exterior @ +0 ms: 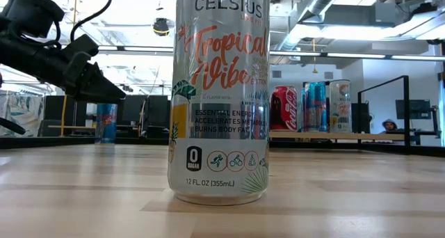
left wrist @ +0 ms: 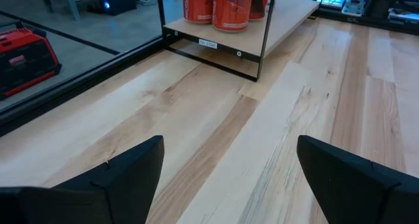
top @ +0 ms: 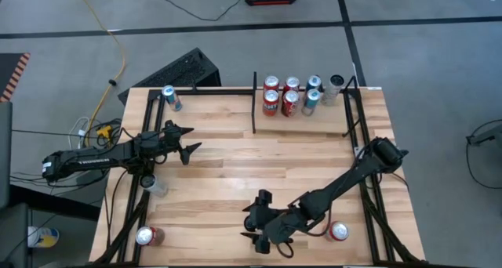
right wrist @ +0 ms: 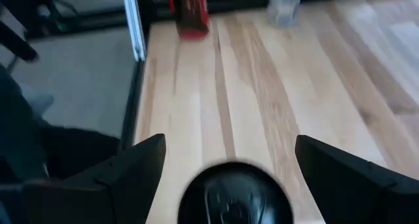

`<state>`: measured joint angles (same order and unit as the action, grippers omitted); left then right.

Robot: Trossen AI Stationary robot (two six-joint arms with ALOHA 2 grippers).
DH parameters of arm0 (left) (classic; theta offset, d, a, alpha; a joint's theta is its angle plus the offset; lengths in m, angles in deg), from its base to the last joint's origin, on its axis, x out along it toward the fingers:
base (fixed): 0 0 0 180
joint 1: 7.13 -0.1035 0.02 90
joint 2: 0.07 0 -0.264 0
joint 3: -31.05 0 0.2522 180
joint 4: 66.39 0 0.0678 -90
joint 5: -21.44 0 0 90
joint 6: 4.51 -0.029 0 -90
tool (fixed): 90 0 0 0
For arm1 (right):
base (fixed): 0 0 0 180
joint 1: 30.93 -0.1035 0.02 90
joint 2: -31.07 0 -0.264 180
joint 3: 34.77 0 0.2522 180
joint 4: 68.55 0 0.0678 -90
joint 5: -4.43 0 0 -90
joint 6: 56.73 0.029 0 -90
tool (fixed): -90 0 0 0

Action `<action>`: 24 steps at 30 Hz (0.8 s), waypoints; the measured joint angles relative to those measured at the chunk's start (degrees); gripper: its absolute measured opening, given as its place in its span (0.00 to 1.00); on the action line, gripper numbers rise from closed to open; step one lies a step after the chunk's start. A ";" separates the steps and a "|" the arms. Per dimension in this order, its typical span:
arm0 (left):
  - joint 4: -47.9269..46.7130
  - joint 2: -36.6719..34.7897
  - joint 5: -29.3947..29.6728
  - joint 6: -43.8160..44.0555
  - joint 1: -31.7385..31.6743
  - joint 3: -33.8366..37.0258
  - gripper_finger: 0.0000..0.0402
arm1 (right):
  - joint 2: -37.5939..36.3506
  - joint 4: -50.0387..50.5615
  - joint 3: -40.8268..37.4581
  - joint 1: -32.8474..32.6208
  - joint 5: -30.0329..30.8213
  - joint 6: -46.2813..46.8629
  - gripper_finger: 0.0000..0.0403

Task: Place canned beverage on shelf
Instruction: Put the bottom white-yellow soda can on the shelf aligned with the other soda can

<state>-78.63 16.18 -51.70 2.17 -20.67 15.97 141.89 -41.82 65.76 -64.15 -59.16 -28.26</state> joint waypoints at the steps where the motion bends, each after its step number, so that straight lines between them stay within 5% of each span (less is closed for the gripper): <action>1: 0.00 -0.02 0.02 0.00 0.02 0.02 0.83 | 0.18 0.82 -0.13 -0.13 0.42 0.01 0.90; 24: 0.00 -0.02 0.02 0.00 0.00 0.02 0.83 | 0.11 9.72 -0.07 -1.47 0.61 1.49 0.90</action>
<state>-78.63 16.16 -51.68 2.17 -20.67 15.99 142.00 -32.10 65.68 -65.62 -58.55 -26.77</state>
